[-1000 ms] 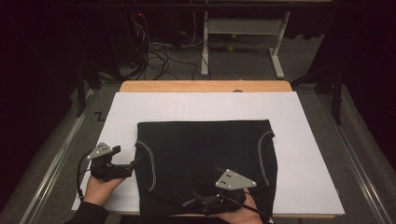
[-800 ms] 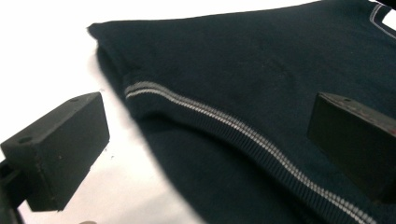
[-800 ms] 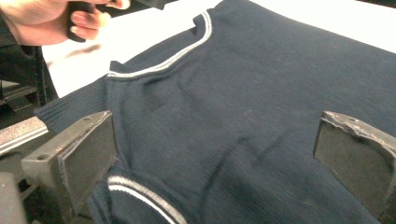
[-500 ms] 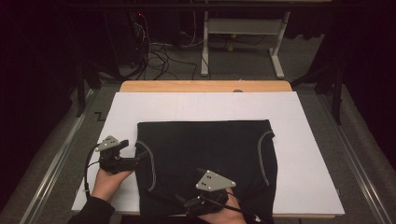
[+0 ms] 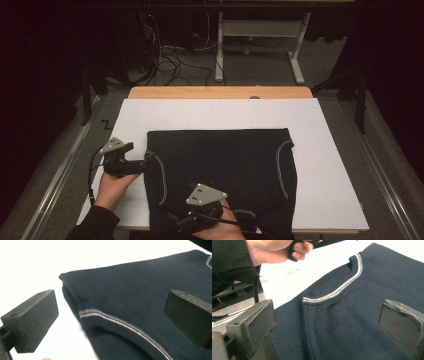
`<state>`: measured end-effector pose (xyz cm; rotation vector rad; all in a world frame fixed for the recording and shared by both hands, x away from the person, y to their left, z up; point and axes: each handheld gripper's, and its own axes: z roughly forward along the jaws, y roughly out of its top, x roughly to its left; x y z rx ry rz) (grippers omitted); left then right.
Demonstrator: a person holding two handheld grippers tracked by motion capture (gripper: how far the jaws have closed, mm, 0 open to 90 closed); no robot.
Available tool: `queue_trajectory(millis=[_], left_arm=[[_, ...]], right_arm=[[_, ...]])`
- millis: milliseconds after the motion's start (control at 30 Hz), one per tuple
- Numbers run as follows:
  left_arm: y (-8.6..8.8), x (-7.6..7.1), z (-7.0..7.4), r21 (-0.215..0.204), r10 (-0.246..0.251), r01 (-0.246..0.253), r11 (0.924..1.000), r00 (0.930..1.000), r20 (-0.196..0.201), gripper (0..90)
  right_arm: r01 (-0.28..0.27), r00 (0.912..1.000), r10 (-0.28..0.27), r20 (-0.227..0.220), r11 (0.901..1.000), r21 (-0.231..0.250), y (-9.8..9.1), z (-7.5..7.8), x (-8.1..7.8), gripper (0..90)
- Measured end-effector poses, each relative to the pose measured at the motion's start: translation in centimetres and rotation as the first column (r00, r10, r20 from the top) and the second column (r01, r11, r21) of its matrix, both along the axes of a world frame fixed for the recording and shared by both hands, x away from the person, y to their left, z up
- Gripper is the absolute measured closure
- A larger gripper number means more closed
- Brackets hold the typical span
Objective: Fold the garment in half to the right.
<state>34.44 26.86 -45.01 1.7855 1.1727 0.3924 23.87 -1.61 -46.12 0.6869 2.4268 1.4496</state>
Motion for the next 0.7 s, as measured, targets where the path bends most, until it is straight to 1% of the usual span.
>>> queue_trajectory(millis=[67, 200, 367, 400, 467, 533, 600, 633, 700], left_arm=[[-0.2, 0.6, 0.2, 0.024, -0.004, 0.004, 0.9997, 1.0, -0.005, 0.0], [-0.7, 1.7, 0.7, 0.042, -0.017, 0.017, 0.999, 0.9997, -0.015, 0.0], [-0.9, 3.3, 0.8, 0.041, -0.021, 0.022, 0.9989, 0.9994, -0.026, 0.0], [-0.9, 3.6, 0.7, 0.038, -0.016, 0.017, 0.9991, 0.9996, -0.025, 0.0], [-0.9, 4.4, 0.4, 0.045, -0.005, 0.006, 0.999, 0.9994, -0.035, 0.0], [-0.8, 5.2, -0.2, 0.047, 0.012, -0.009, 0.9989, 0.9979, -0.063, 0.0], [-0.6, 6.1, -0.7, 0.053, 0.028, -0.022, 0.9983, 0.9946, -0.101, 0.0], [-0.5, 6.5, -1.0, 0.046, 0.032, -0.027, 0.9986, 0.9924, -0.119, 0.0], [-0.1, 7.3, -1.4, 0.039, 0.05, -0.045, 0.9982, 0.9893, -0.137, 0.0]], right_arm=[[-0.01, 0.9999, 0.01, -0.011, 0.9999, 0.002, 0.7, -0.1, 0.0, 1.2], [-0.029, 0.9994, 0.029, -0.017, 0.9996, -0.003, 1.9, -0.2, 0.0, 1.2], [-0.047, 0.9983, 0.046, -0.035, 0.9987, -0.018, 3.1, -0.4, 0.0, 1.9], [-0.05, 0.9981, 0.049, -0.038, 0.9985, -0.021, 3.3, -0.5, 0.0, 2.0], [-0.057, 0.9971, 0.055, -0.052, 0.998, -0.028, 3.7, -0.5, 0.0, 3.1], [-0.059, 0.9962, 0.057, -0.065, 0.9976, -0.036, 4.1, -0.6, 0.0, 4.6], [-0.062, 0.9959, 0.059, -0.069, 0.9967, -0.051, 4.5, -0.8, 0.1, 5.0], [-0.063, 0.9959, 0.059, -0.069, 0.9963, -0.059, 4.7, -0.9, 0.1, 5.1], [-0.067, 0.9952, 0.062, -0.076, 0.995, -0.073, 5.0, -1.1, 0.0, 6.3]])
